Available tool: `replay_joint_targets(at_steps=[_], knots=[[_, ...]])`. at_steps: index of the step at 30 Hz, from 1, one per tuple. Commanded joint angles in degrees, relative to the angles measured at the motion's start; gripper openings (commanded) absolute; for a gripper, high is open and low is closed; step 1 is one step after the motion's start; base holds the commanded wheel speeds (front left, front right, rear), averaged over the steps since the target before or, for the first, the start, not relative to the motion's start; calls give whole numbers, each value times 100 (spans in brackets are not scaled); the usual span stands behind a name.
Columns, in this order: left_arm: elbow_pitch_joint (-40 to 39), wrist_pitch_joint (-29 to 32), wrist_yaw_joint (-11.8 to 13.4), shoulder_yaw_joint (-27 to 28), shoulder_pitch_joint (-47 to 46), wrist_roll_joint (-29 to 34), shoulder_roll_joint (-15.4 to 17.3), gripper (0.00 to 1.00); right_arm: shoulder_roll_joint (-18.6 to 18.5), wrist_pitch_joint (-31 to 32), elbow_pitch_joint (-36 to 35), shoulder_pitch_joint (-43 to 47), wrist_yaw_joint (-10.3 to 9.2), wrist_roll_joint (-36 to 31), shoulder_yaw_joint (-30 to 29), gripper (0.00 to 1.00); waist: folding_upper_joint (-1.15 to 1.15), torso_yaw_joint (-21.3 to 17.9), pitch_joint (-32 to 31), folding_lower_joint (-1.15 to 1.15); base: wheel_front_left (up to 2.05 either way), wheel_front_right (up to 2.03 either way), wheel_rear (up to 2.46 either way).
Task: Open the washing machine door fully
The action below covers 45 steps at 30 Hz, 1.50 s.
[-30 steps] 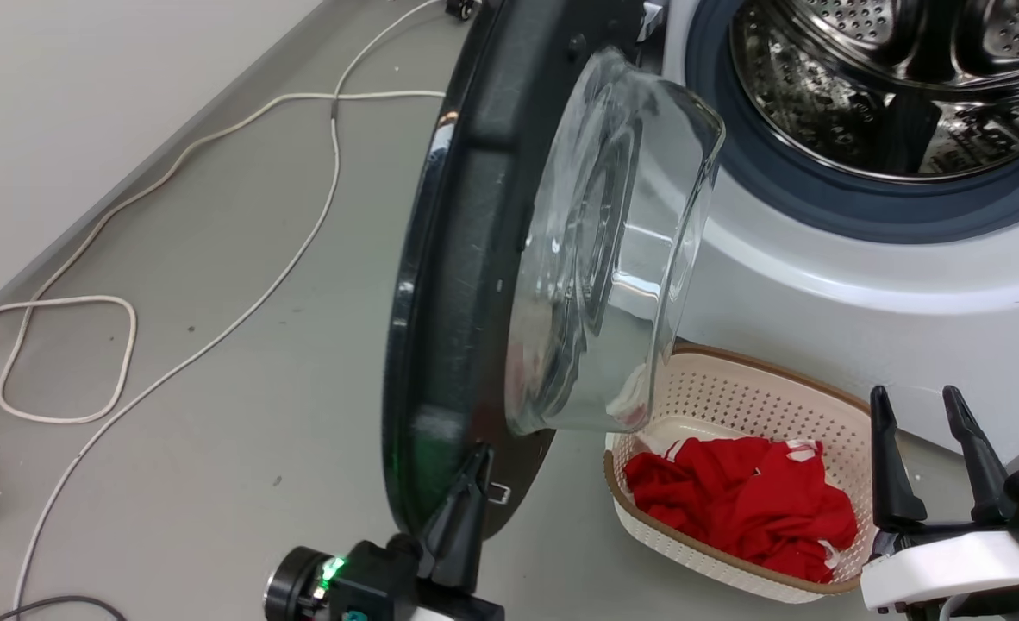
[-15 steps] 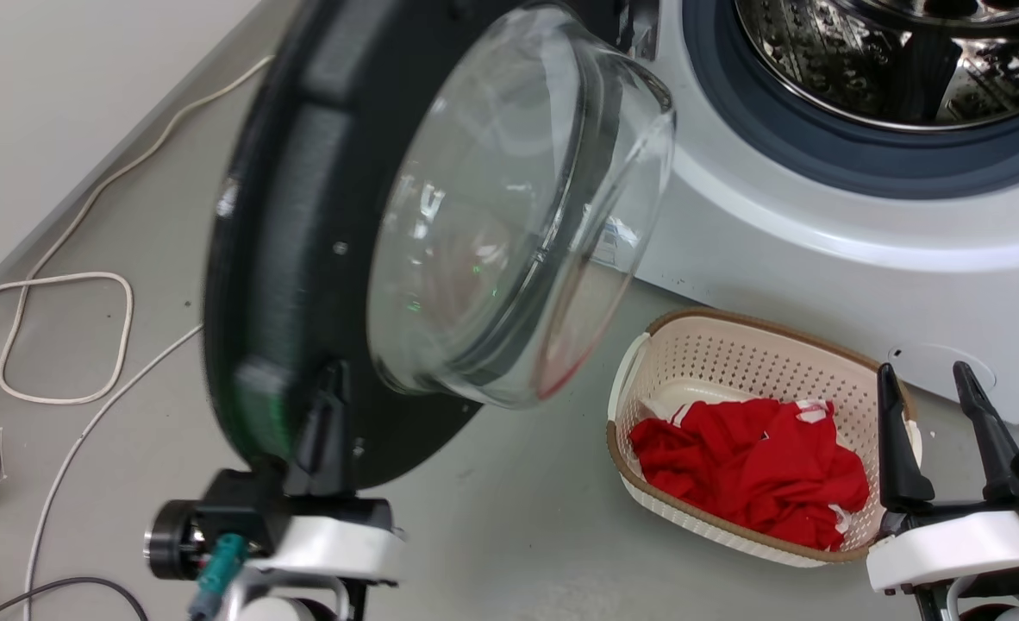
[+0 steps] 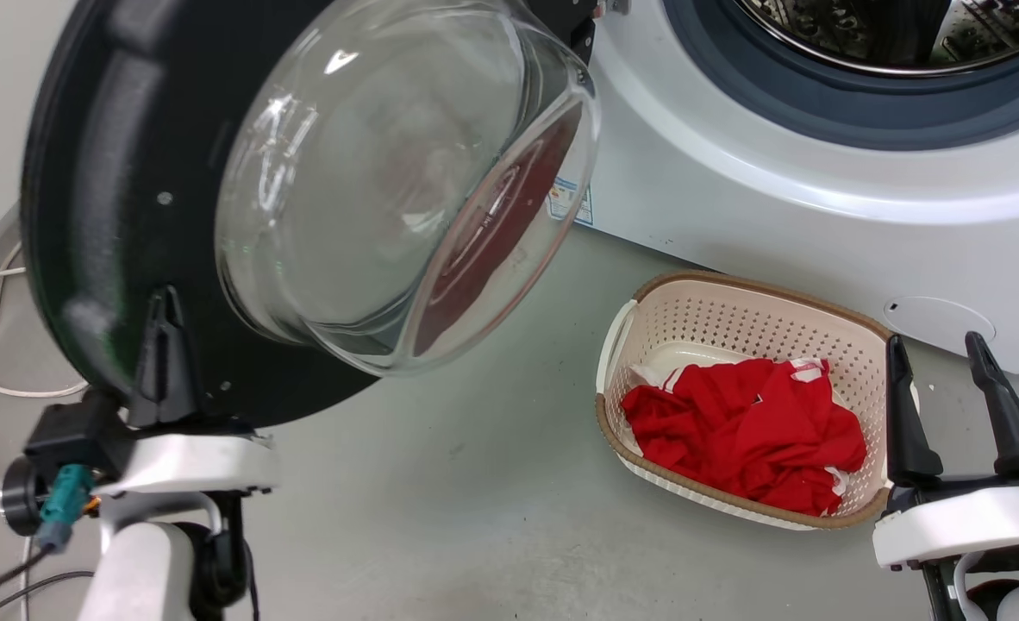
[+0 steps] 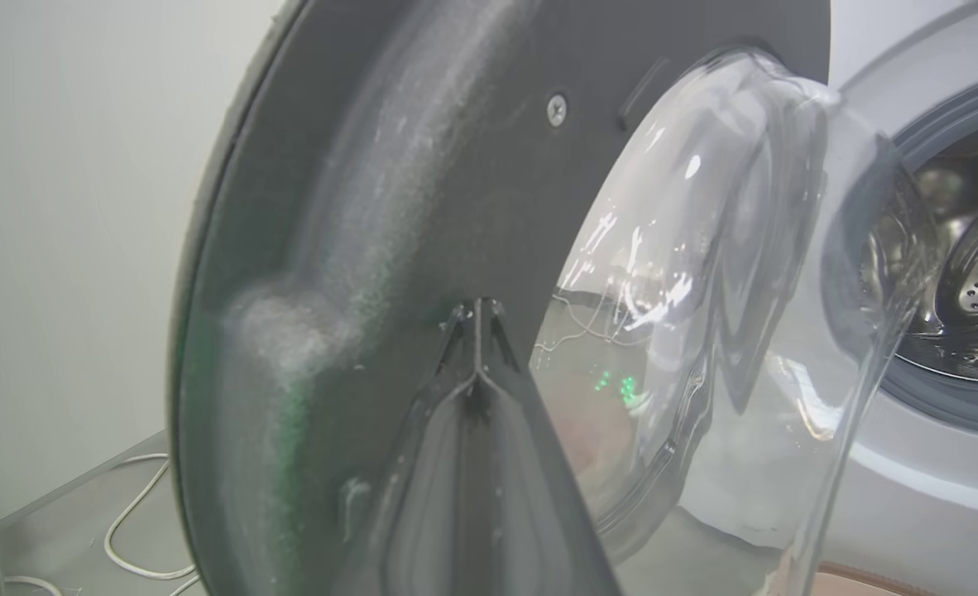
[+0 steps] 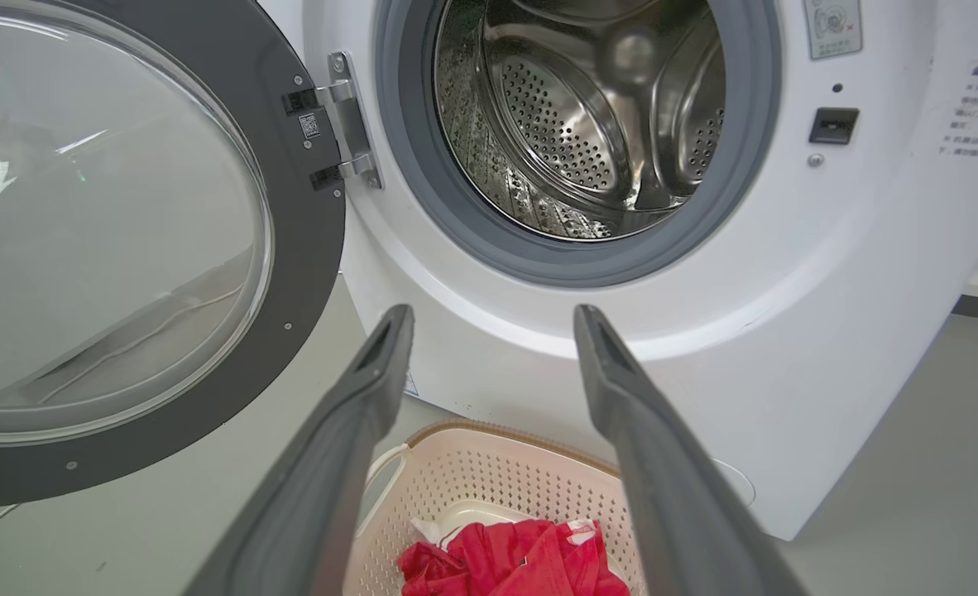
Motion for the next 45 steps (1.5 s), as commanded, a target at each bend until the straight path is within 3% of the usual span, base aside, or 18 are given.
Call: replay_joint_targets(at_steps=[1, 10, 15, 24, 32, 34, 35, 36, 45], knots=[[47, -13, 6, 94, -67, 39, 36, 0, 9, 1, -19, -45, -4, -29, 4, 100, 0, -18, 13, 0, 0, 0, 0], [816, -11, -477, 826, -523, 187, 120, 0, 9, 0, 38, -149, -4, -24, 3, 100, 0, -125, 44, 0, 0, 0, 0], [1058, -13, -653, 1032, -548, 385, -12, 0, 9, -88, 154, -139, -4, 48, 16, 100, 0, -211, -62, 0, 0, 0, 0], [752, -14, -790, 1030, 205, 871, -364, 0, 8, -333, 504, -24, -4, 236, 14, 100, 0, -509, -555, 0, 0, 0, 0], [602, -14, -1007, 617, 668, 1096, -597, 0, 8, -481, 692, 84, -4, 208, 103, 100, 0, -860, -896, 0, 0, 0, 0], [589, -14, -1052, 526, 688, 1145, -631, 35, 8, -515, 705, 99, -4, 162, 128, 100, 0, -971, -957, 0, 0, 0, 0], [588, -14, -1069, 484, 702, 1176, -633, 77, 9, -530, 719, 105, -4, 166, 154, 100, 0, -1043, -992, 0, 0, 0, 0], [567, -14, -1094, 438, 701, 1205, -644, 100, 9, -535, 718, 120, -4, 140, 153, 100, 0, -1096, -1013, 0, 0, 0, 0], [502, -14, -1187, 96, 522, 1427, -670, 100, 8, -579, 730, 174, -4, 124, 174, 100, 0, -1748, -1178, 0, 0, 0, 0]])
